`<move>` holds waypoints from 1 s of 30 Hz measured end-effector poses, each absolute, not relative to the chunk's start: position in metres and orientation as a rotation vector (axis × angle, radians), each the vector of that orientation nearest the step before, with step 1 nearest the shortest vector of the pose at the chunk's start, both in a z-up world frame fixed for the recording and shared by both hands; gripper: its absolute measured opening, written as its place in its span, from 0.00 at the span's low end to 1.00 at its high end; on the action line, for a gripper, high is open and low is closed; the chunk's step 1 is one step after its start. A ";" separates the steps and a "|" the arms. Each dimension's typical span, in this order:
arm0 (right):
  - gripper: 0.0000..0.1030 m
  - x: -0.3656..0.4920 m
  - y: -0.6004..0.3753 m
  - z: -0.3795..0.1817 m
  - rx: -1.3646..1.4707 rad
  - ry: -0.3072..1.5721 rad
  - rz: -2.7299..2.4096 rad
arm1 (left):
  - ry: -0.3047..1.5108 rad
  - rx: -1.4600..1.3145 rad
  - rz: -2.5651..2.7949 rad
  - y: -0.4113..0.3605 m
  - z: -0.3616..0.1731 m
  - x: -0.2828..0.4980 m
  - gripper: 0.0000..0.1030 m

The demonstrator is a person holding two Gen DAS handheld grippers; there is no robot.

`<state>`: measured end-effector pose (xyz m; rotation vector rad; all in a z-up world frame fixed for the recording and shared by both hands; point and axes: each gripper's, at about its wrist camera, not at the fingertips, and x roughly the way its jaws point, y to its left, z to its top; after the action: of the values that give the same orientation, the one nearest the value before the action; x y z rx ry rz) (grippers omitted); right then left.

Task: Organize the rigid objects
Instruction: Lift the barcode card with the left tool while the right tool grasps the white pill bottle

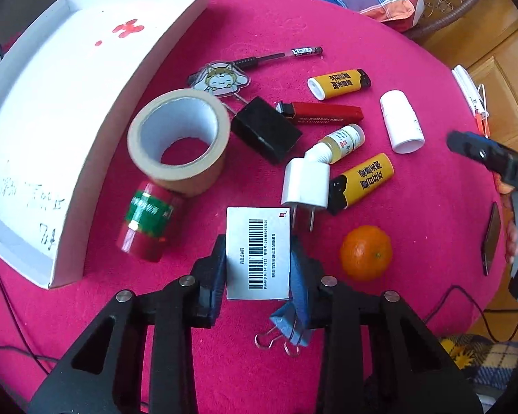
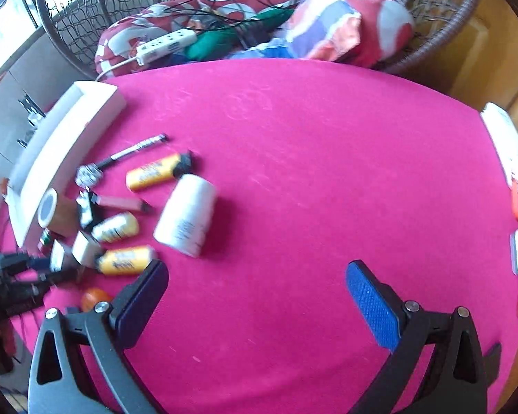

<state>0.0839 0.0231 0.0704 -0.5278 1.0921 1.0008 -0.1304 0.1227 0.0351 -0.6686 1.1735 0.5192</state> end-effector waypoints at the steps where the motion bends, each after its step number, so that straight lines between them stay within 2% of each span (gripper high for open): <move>1: 1.00 0.082 0.030 0.069 -0.526 1.097 1.008 | 1.173 -0.668 0.521 0.121 0.036 -0.132 0.31; 4: 0.95 0.081 0.048 0.066 -0.510 1.128 1.021 | 1.170 -0.675 0.527 0.122 0.037 -0.136 0.31; 7: 0.85 0.077 0.064 0.057 -0.536 1.173 1.006 | 1.176 -0.676 0.525 0.123 0.035 -0.143 0.31; 9: 0.66 0.075 0.074 0.049 -0.572 1.205 0.995 | 1.183 -0.670 0.521 0.122 0.032 -0.142 0.31; 12: 0.53 0.070 0.077 0.037 -0.592 1.247 0.987 | 1.183 -0.656 0.519 0.119 0.031 -0.145 0.31; 13: 0.52 0.068 0.076 0.038 -0.598 1.225 0.991 | 1.183 -0.654 0.520 0.119 0.031 -0.146 0.31; 15: 0.36 0.064 0.076 0.037 -0.622 1.207 1.008 | 1.184 -0.646 0.520 0.118 0.031 -0.144 0.31; 22: 0.35 0.069 0.046 0.062 -0.480 1.214 1.075 | 1.115 -0.585 0.553 0.113 0.061 -0.142 0.31; 30: 0.35 0.050 0.030 0.149 -0.327 0.985 1.187 | 0.939 -0.422 0.600 0.114 0.148 -0.138 0.31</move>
<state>0.0497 0.0302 0.1486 -0.3275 0.9851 1.1870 -0.1381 0.1137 0.1476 -0.4216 0.9388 0.6003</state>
